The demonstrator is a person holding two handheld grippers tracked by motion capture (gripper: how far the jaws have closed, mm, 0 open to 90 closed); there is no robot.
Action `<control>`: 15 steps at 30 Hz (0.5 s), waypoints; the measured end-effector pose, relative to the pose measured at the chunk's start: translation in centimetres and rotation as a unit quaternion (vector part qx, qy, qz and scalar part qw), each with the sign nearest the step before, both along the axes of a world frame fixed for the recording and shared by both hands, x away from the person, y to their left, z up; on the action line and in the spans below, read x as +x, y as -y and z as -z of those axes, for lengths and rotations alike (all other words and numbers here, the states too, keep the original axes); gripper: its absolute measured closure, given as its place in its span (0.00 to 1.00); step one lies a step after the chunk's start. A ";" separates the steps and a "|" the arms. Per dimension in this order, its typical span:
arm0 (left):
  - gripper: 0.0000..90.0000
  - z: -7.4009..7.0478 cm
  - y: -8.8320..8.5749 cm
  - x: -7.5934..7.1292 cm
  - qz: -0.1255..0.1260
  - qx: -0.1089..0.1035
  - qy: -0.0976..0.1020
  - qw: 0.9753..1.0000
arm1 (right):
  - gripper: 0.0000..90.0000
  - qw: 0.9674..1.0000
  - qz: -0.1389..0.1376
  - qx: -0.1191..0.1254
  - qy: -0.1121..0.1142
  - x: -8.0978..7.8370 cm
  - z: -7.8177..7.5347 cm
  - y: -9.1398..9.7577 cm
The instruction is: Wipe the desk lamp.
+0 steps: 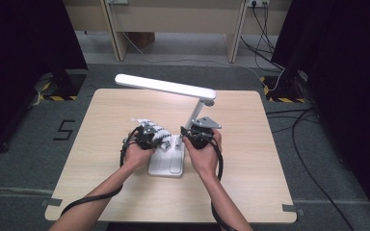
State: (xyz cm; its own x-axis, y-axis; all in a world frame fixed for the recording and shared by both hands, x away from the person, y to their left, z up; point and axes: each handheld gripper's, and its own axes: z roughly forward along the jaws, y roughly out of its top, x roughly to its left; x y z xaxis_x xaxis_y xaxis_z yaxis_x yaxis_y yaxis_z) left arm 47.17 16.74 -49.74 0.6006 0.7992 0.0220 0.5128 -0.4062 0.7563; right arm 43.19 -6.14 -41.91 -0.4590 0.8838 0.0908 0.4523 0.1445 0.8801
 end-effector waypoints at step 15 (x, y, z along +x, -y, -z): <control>0.93 -1.3 -2.2 -1.9 0.002 -0.031 -0.004 1.000 | 0.59 1.000 -0.009 -0.005 -0.003 -0.6 -0.2 0.4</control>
State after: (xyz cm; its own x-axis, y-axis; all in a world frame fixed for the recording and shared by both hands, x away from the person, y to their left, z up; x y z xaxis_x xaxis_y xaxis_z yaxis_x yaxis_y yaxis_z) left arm 45.28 18.98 -48.48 0.6030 0.7971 -0.0317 0.5179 -0.3609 0.7756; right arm 42.56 -6.58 -41.70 -0.4739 0.8766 0.0836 0.4540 0.1619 0.8762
